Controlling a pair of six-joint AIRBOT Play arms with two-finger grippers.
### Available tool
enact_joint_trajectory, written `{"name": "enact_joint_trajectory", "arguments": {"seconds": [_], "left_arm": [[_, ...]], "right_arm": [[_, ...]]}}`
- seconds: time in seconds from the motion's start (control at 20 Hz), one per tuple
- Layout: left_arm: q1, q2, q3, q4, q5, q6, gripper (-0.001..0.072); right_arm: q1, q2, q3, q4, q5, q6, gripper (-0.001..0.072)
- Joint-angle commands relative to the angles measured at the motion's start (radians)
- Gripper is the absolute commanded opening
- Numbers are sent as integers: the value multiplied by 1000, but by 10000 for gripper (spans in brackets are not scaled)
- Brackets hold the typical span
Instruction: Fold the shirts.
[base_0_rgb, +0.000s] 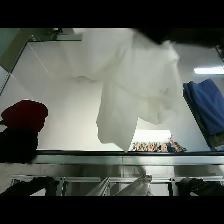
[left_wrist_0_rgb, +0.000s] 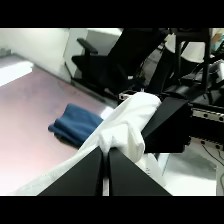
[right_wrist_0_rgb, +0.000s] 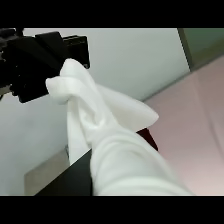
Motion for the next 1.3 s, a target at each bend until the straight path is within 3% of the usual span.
{"name": "enact_joint_trajectory", "arguments": {"seconds": [0.0,0.05,0.1,0.15,0.2,0.25,0.3,0.5,0.7,0.95,1.25], "left_arm": [[-1,-145,-149,60,-10,6,19],[-1,-203,-181,67,-9,40,17],[0,-272,-202,82,-10,64,18],[6,-335,-211,91,-15,65,23],[20,-394,-212,101,-31,63,291],[42,-440,-212,100,-56,58,589],[68,-470,-211,98,-84,37,708],[175,-503,-229,95,-266,-18,710],[115,-380,-558,95,-301,-16,710],[-130,-183,-999,93,-72,-34,709],[-367,-83,-1131,92,225,-160,708]], "right_arm": [[12,-159,-60,-122,0,126,25],[12,-222,-71,-143,-14,126,32],[12,-298,-75,-164,-30,126,102],[11,-370,-75,-166,-42,126,366],[8,-438,-74,-166,-43,126,537],[-2,-490,-74,-165,-27,126,530],[-17,-523,-74,-165,-2,126,522],[-152,-530,-74,-167,140,125,522],[-308,-518,-76,-183,347,125,522],[-367,-519,-115,-365,380,134,521],[-314,-554,-187,-390,249,121,522]]}}
